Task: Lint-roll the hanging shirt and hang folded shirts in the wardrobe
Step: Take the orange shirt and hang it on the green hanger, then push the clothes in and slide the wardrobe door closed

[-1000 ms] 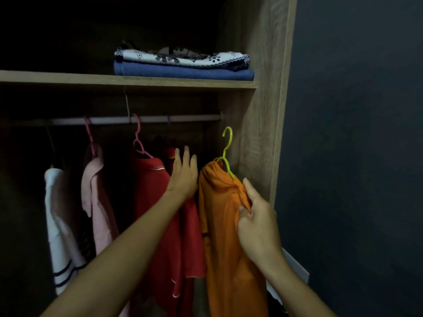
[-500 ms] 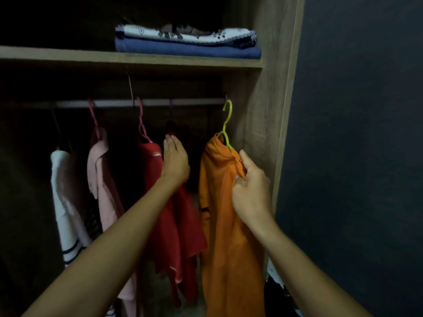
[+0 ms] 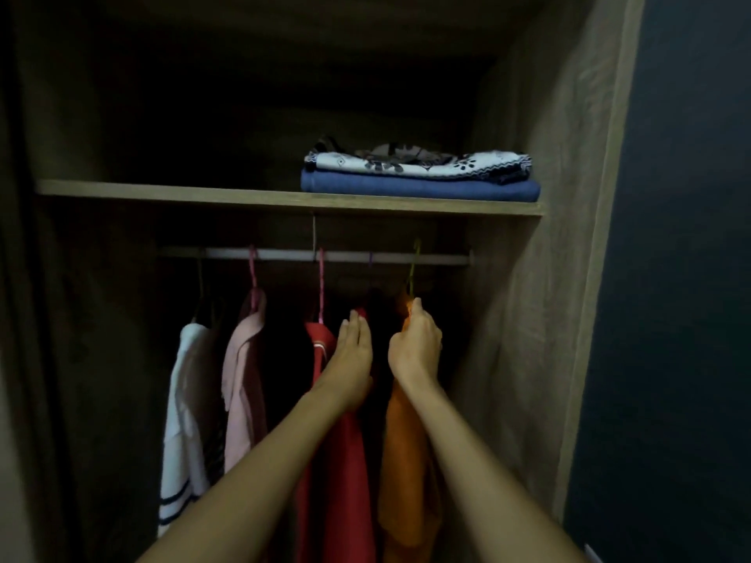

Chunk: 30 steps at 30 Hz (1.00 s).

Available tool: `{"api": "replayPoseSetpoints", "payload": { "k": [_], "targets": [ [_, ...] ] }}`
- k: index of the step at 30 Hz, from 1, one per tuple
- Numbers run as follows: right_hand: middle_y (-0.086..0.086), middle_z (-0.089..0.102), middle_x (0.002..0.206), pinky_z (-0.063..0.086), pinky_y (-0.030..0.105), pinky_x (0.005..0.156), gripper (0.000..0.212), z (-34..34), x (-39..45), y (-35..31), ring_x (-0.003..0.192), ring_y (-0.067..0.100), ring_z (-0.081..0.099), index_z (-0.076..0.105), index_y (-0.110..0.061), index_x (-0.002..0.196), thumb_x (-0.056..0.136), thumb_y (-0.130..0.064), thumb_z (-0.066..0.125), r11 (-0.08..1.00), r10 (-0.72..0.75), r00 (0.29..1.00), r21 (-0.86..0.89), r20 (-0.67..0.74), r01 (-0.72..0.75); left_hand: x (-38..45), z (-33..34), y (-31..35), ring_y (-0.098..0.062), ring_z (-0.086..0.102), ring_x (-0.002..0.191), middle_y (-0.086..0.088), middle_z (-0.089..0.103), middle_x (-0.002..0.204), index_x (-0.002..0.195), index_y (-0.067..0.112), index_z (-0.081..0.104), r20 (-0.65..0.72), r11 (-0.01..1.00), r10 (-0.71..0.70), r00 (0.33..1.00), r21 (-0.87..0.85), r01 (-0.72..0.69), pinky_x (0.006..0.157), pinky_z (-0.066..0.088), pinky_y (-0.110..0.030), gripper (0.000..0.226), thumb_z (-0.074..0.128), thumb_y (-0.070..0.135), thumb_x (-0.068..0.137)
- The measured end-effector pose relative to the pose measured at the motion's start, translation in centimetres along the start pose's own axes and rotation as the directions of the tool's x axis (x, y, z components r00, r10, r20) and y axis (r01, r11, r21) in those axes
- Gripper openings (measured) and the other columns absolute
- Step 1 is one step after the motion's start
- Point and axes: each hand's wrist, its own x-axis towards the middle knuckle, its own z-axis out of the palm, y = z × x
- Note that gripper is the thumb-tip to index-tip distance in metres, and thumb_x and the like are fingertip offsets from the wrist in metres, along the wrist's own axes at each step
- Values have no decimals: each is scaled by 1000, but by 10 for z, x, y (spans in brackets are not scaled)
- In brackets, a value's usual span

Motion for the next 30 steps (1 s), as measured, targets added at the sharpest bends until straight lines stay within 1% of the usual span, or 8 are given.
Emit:
{"api": "replayPoseSetpoints", "payload": {
  "k": [8,12,16,18,20,23,27,30],
  "targets": [
    [10,45,145,43,32,102,67,17,7,34,130,25,48,26,-11,151,90,3,51,996,-60,997,-69,57,64,-4,9,-3,-28,-16,146,-15,-23,156,148,1,-13,-35,1000,-1,999,-11,0,119,3,-31,91,46,-17,82],
    [10,34,153,40,37,106,81,11,3,54,135,27,41,11,-15,154,89,3,56,991,-61,990,-112,131,76,-11,17,-3,-26,-11,147,-14,-22,157,148,2,-13,-58,1000,10,998,-14,-11,117,26,-36,93,45,-20,79],
    [6,23,159,41,33,105,90,12,-22,75,137,25,40,2,-18,154,87,6,57,983,-114,983,-127,147,133,-18,30,-5,-25,-11,147,-13,-21,157,149,4,-13,-152,997,49,987,59,-40,119,19,-29,95,48,-21,80],
    [4,21,160,42,30,104,89,13,-33,81,137,23,41,1,-17,154,87,7,56,978,-146,980,-129,138,164,-23,35,-7,-25,-12,147,-13,-21,157,149,3,-13,-173,994,65,983,100,-48,117,23,-28,95,49,-21,80],
    [4,17,161,37,31,108,85,13,-41,80,140,24,36,1,-15,154,89,6,53,975,-152,979,-143,137,172,-31,35,-8,-24,-12,146,-15,-21,157,149,1,-12,-187,990,82,979,130,-58,116,26,-26,92,46,-22,81],
    [9,11,161,20,41,119,76,15,-51,73,148,27,16,5,-9,153,93,-3,51,966,-231,971,-104,64,236,-50,25,-11,-30,-10,147,-21,-15,157,148,-6,-5,-209,980,126,970,178,-89,120,17,-32,91,47,-20,75],
    [15,20,159,13,38,121,71,23,-82,40,147,21,14,15,-3,152,92,-8,53,899,-418,900,82,-127,429,-87,-4,-25,-36,6,147,-26,7,157,148,-6,16,-452,977,170,876,195,-89,120,13,-42,81,47,-4,73],
    [17,26,156,15,32,122,66,42,-122,11,147,24,19,19,-1,150,94,-5,53,799,-510,840,257,-187,543,-116,-38,-45,-31,4,148,-22,9,158,149,2,21,-583,981,160,796,186,-60,121,12,-42,75,49,-6,79]
  ]
}}
